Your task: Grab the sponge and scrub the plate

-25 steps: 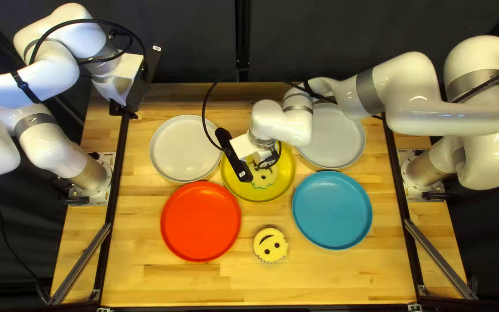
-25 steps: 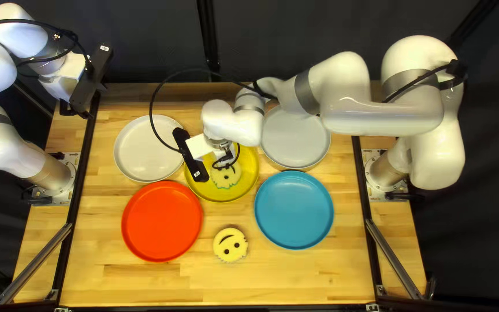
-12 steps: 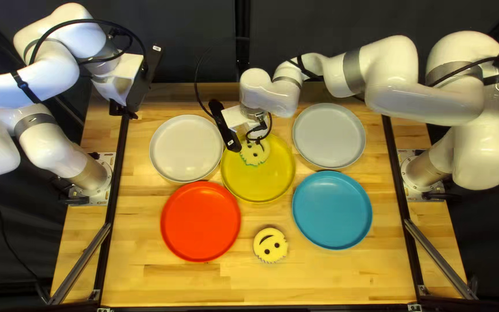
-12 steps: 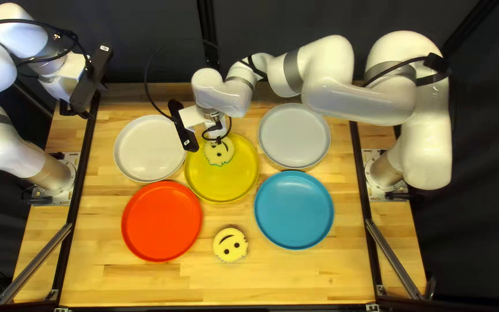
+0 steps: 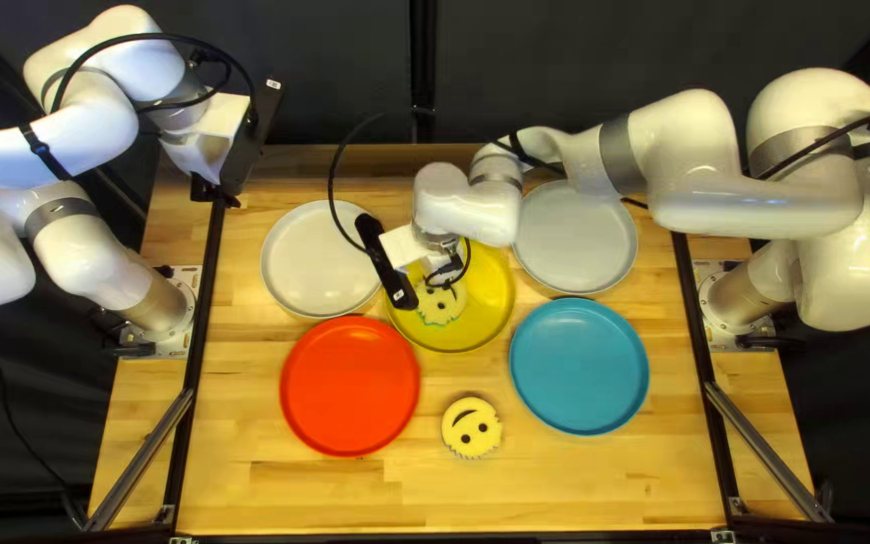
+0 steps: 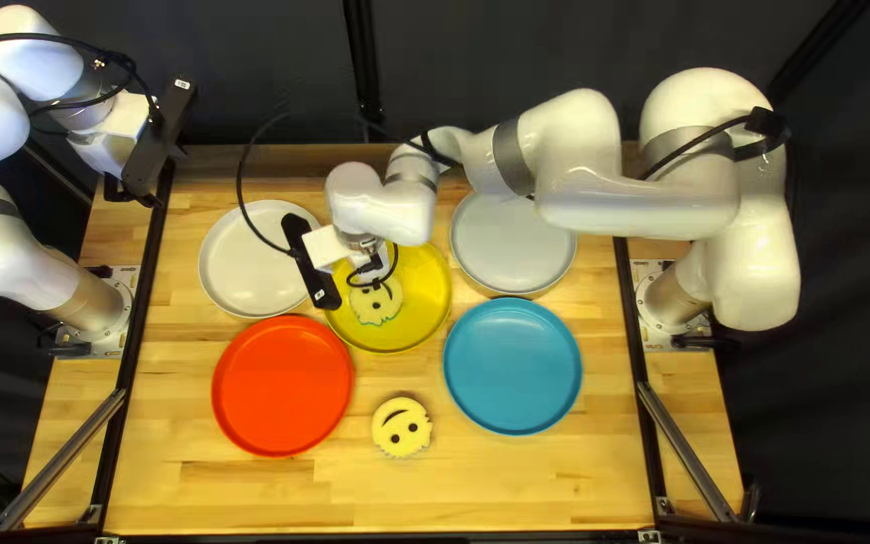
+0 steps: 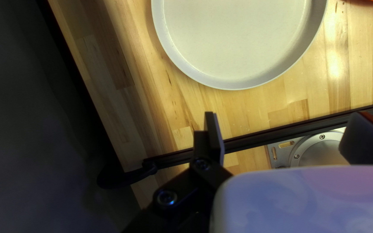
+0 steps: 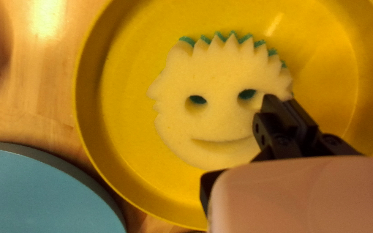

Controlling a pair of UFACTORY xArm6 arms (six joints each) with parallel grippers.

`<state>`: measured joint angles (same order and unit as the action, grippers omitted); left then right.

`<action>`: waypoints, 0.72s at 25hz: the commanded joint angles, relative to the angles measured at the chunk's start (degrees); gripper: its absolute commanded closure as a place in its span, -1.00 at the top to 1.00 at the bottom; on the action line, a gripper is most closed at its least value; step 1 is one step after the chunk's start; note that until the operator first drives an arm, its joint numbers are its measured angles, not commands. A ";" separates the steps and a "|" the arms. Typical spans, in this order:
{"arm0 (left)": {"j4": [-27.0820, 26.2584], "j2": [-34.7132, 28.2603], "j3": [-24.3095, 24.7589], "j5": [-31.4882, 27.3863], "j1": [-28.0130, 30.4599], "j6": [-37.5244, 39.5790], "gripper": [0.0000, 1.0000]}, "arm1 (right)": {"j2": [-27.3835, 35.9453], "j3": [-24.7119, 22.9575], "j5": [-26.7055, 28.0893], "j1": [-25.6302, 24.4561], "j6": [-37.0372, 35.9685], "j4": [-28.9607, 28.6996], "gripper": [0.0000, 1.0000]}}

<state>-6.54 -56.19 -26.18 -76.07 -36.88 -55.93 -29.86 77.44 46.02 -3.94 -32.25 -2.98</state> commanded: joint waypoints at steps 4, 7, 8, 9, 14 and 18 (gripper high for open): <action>0.00 0.00 0.00 0.00 0.00 0.00 1.00 | -3.77 5.85 3.51 -4.36 -1.42 -0.58 -1.00; 0.00 0.00 0.00 0.00 0.00 0.00 1.00 | -3.88 7.14 5.09 -5.20 -0.41 -0.34 -1.00; 0.00 0.00 0.00 0.00 0.00 0.00 1.00 | -3.72 7.20 5.34 -5.33 -0.16 -0.31 -1.00; 0.00 0.00 0.00 0.00 0.00 0.00 1.00 | -3.43 7.17 5.59 -5.27 0.43 -0.25 -1.00; 0.00 0.00 0.00 0.00 0.00 0.00 1.00 | -2.84 5.89 3.95 -2.67 2.38 0.00 -1.00; 0.00 0.00 0.00 0.00 0.00 0.00 1.00 | -0.67 2.29 1.29 0.08 3.36 0.09 -1.00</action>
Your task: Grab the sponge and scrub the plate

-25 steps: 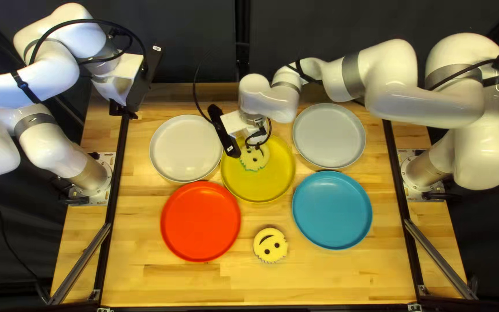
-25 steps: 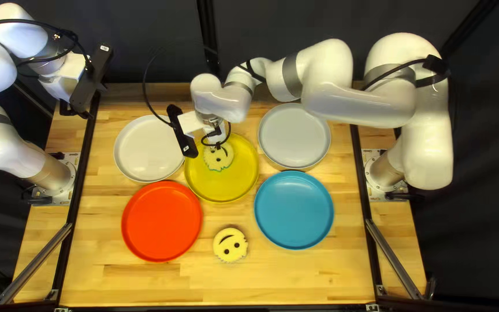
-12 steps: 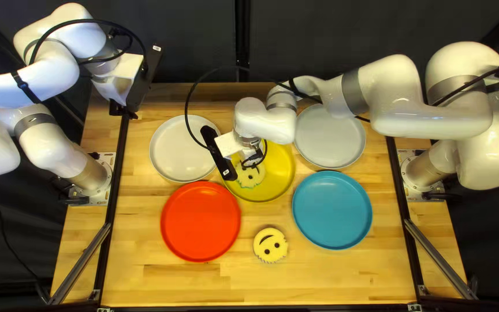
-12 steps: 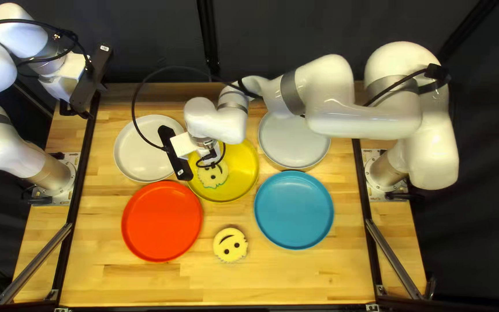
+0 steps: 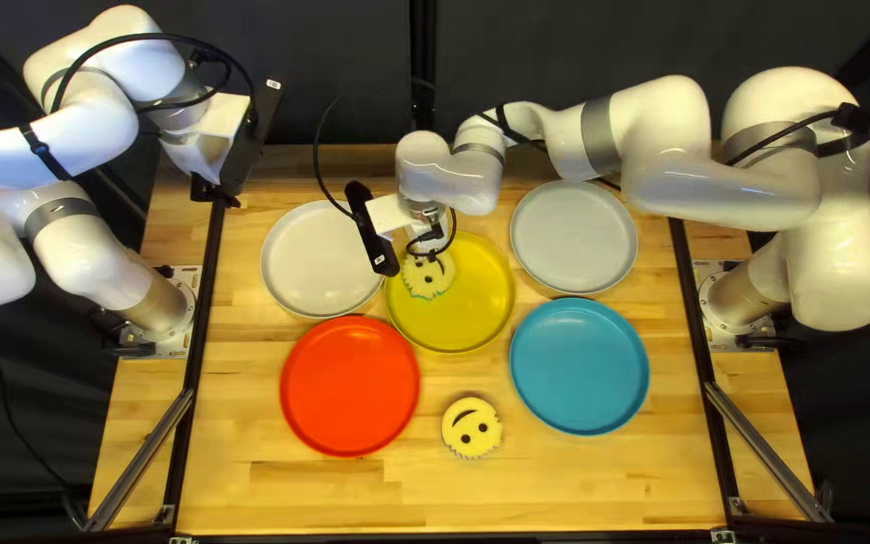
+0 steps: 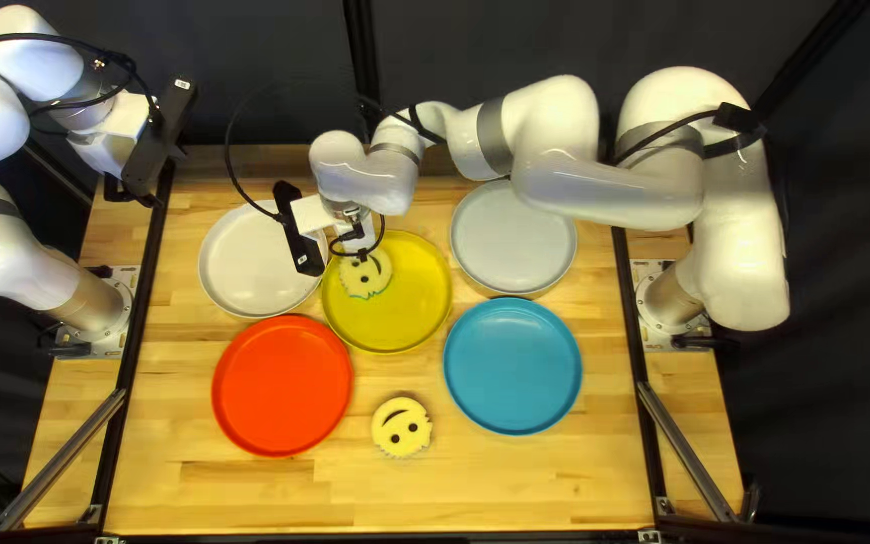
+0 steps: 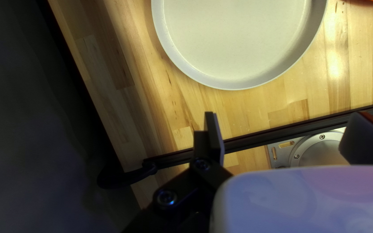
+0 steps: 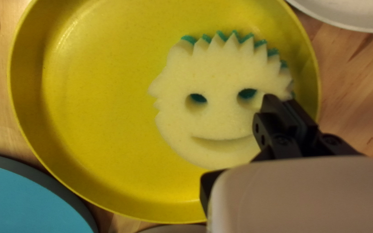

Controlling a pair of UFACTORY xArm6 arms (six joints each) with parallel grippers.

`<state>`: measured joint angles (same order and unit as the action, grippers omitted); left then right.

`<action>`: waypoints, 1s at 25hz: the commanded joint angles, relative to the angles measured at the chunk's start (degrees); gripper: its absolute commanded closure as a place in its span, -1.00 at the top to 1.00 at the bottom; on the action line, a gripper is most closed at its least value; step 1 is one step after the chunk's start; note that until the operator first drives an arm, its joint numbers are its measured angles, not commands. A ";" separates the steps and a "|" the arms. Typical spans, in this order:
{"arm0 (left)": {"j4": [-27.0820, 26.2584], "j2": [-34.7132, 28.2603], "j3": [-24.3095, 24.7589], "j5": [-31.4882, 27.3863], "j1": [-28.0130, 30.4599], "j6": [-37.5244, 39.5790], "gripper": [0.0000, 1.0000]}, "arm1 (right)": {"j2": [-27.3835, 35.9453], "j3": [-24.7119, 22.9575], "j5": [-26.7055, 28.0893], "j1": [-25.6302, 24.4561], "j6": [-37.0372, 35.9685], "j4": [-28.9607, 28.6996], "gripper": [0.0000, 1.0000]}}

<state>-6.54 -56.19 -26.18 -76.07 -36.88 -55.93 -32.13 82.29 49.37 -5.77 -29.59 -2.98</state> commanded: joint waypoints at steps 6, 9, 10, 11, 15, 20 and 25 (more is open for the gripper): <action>0.00 0.00 0.00 0.00 0.00 0.00 1.00 | 5.69 -9.74 -5.83 4.64 1.09 0.70 -1.00; 0.00 0.00 0.00 0.00 0.00 0.00 1.00 | 8.57 -14.34 -7.45 5.12 1.30 1.29 -1.00; 0.00 0.00 0.00 0.00 0.00 0.00 1.00 | 9.39 -15.53 -7.71 5.18 1.43 1.47 -1.00; 0.00 0.00 0.00 0.00 0.00 0.00 1.00 | 10.76 -17.48 -8.02 5.23 1.55 1.81 -1.00; 0.00 0.00 0.00 0.00 0.00 0.00 1.00 | 12.92 -20.55 -7.81 4.89 1.71 2.61 -1.00; 0.00 0.00 0.00 0.00 0.00 0.00 1.00 | 10.65 -17.02 -6.38 5.14 2.16 3.09 -1.00; 0.00 0.00 0.00 0.00 0.00 0.00 1.00 | 5.36 -8.63 -4.10 4.84 1.73 4.04 -1.00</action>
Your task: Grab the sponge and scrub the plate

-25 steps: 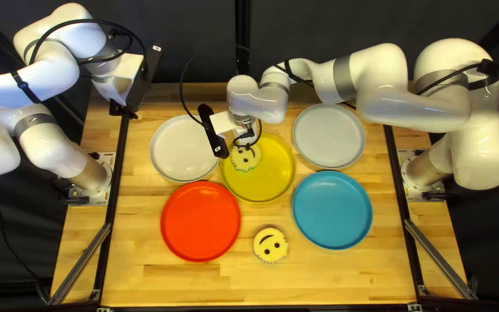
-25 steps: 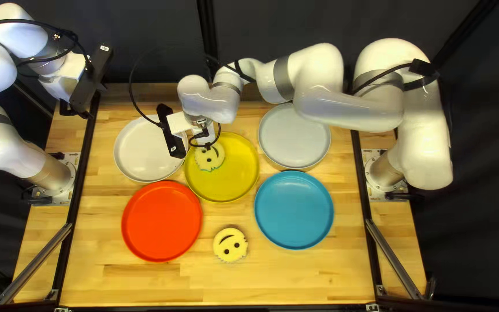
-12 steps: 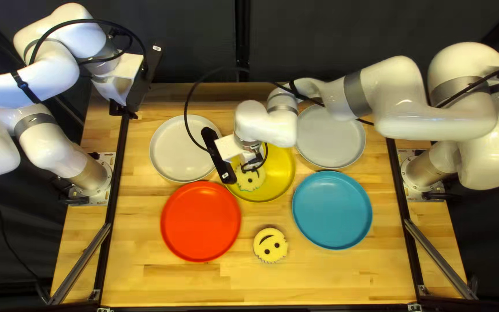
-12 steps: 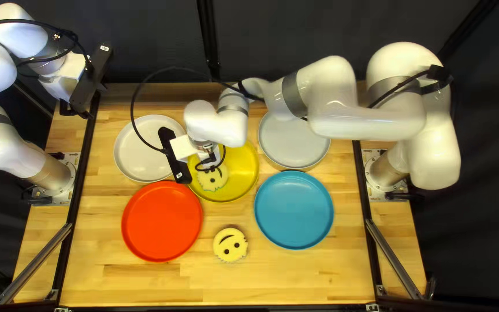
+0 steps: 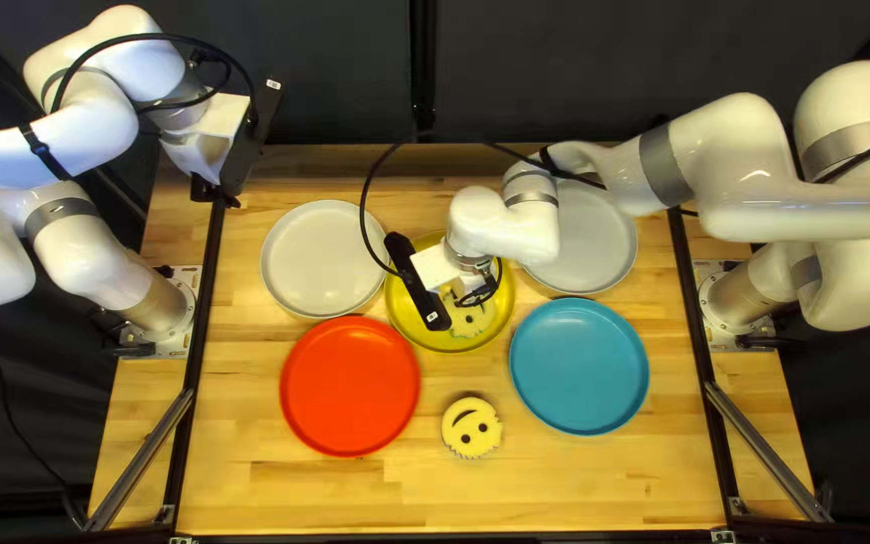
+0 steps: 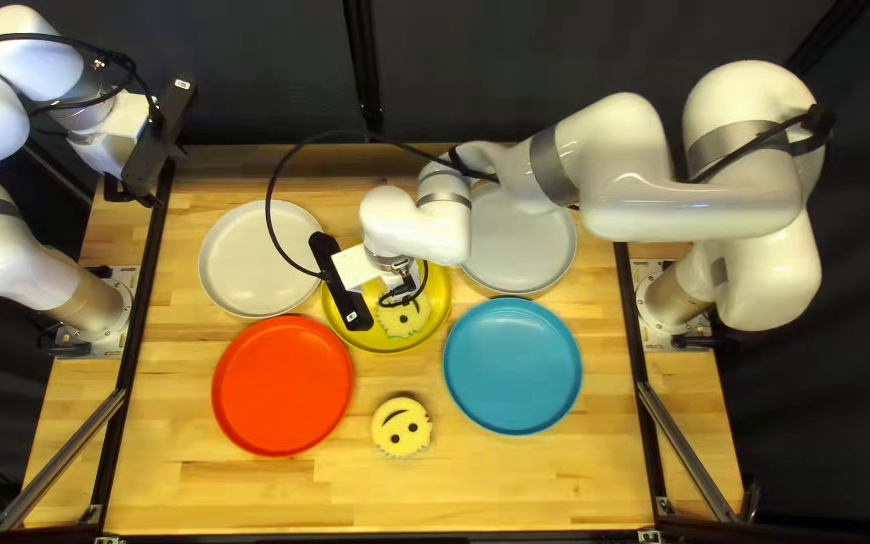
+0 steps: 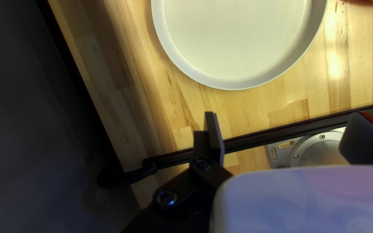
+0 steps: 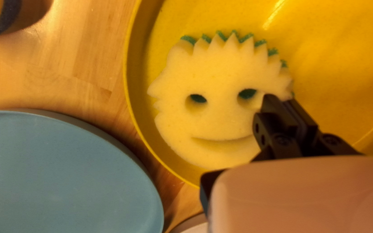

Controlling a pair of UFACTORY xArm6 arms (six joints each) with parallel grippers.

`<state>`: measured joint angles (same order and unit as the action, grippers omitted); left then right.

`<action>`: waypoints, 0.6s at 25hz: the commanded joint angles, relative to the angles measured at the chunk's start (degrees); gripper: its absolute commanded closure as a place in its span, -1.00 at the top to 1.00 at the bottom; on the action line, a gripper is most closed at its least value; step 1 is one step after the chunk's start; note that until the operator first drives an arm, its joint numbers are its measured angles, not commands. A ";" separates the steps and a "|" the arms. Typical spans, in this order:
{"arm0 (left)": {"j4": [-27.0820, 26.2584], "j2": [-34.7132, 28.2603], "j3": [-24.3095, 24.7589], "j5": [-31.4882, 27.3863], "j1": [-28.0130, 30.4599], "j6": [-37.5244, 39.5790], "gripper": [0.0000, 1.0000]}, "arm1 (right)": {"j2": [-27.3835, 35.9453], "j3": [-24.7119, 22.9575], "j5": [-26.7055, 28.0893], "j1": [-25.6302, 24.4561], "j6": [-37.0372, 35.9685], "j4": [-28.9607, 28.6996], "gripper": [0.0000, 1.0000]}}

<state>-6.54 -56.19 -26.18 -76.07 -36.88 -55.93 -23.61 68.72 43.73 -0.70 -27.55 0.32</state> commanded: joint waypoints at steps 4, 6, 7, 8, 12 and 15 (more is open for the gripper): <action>0.00 0.00 0.00 0.00 0.00 0.00 1.00 | -7.60 12.34 3.45 -0.91 -1.01 1.35 -1.00; 0.00 0.00 0.00 0.00 0.00 0.00 1.00 | -8.23 13.43 3.43 -0.97 -1.00 1.60 -1.00; 0.00 0.00 0.00 0.00 0.00 0.00 1.00 | -8.32 13.55 3.33 -0.93 -0.92 1.70 -1.00; 0.00 0.00 0.00 0.00 0.00 0.00 1.00 | -8.21 13.08 2.81 -0.77 -0.80 1.86 -1.00; 0.00 0.00 0.00 0.00 0.00 0.00 1.00 | -5.65 7.77 0.38 -0.43 -0.81 1.91 -1.00; 0.00 0.00 0.00 0.00 0.00 0.00 1.00 | -2.78 2.78 -0.96 -0.26 -0.85 1.60 -1.00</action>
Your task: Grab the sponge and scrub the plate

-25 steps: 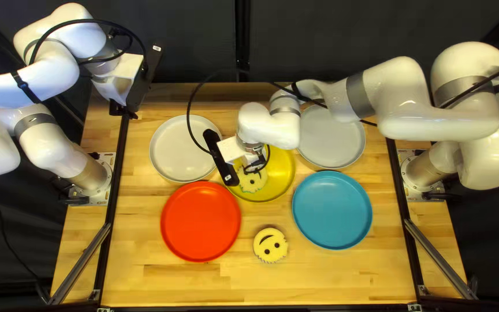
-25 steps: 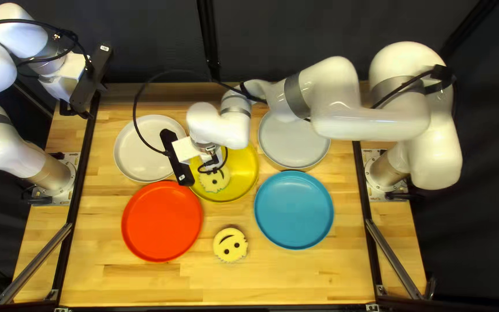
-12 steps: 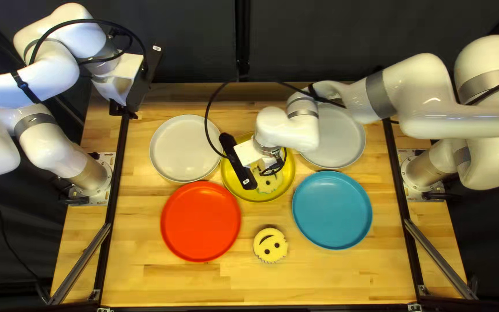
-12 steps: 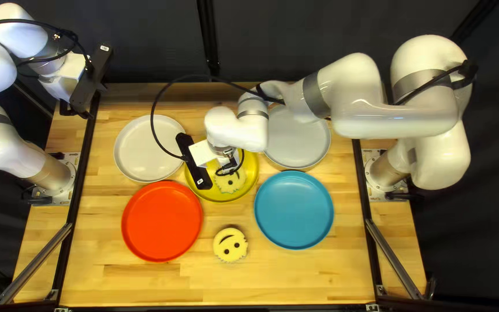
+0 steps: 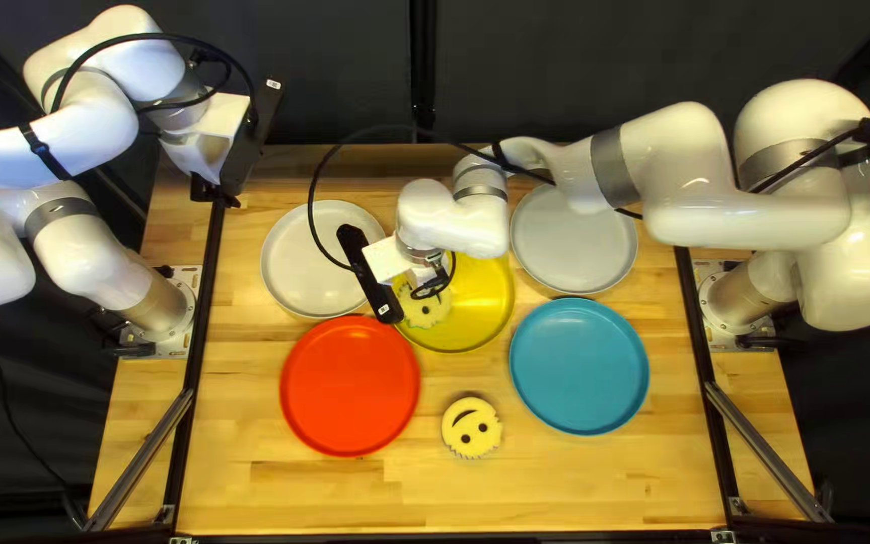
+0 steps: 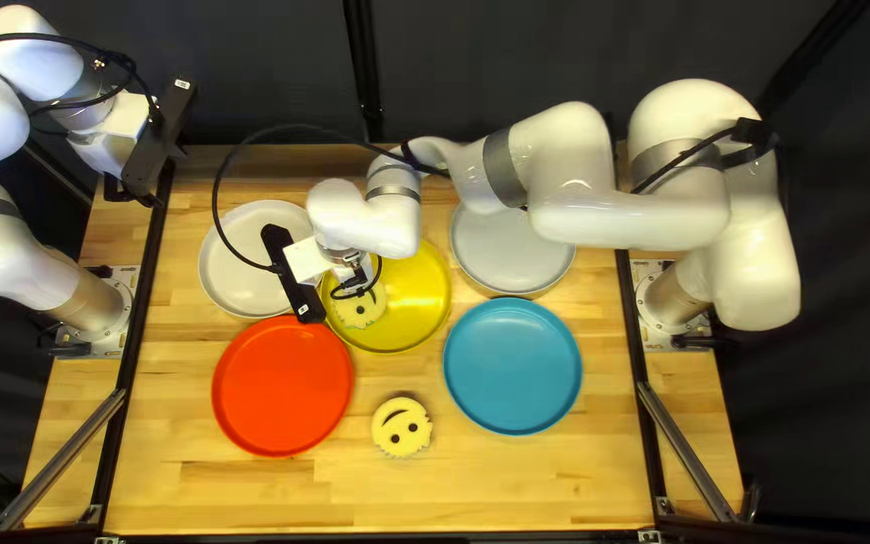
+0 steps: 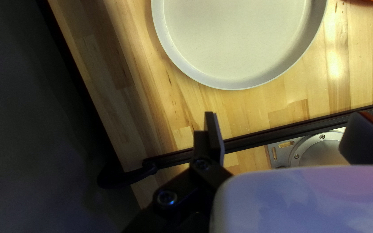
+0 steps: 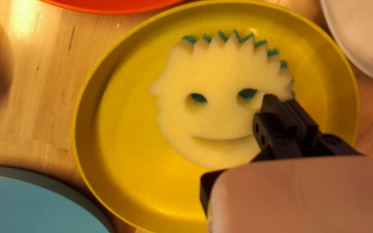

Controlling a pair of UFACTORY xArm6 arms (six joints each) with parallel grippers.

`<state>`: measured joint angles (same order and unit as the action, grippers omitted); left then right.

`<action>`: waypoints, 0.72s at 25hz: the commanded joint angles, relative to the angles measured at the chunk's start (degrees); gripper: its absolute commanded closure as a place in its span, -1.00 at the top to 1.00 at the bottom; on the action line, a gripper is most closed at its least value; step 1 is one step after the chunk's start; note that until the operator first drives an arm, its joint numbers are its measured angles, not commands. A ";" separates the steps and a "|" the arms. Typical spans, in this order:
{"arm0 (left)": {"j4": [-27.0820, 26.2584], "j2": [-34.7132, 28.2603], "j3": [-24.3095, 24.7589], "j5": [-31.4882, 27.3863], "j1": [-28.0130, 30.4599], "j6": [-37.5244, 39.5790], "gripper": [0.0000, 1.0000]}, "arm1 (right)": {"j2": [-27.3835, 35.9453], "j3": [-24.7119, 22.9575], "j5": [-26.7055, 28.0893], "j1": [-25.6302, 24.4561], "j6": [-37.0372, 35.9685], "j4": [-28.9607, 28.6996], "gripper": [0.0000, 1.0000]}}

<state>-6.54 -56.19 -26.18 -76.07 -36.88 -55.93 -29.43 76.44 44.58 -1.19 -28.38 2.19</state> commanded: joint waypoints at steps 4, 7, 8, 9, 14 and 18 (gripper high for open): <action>0.00 0.00 0.00 0.00 0.00 0.00 1.00 | 7.06 -12.06 -2.84 -1.12 -1.59 -1.38 -1.00; 0.00 0.00 0.00 0.00 0.00 0.00 1.00 | 9.55 -14.30 -1.54 -1.97 -1.68 -1.65 -1.00; 0.00 0.00 0.00 0.00 0.00 0.00 1.00 | 9.95 -14.38 -0.90 -2.20 -1.52 -1.62 -1.00; 0.00 0.00 0.00 0.00 0.00 0.00 1.00 | 10.00 -14.29 -0.58 -2.30 -1.37 -1.57 -1.00; 0.00 0.00 0.00 0.00 0.00 0.00 1.00 | 5.26 -7.78 0.65 -1.88 -0.88 -1.34 -1.00; 0.00 0.00 0.00 0.00 0.00 0.00 1.00 | -0.98 1.39 2.54 -2.07 -1.87 -0.90 -1.00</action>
<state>-6.54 -56.19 -26.18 -76.07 -36.88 -55.93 -26.25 72.03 45.59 -3.12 -29.51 0.83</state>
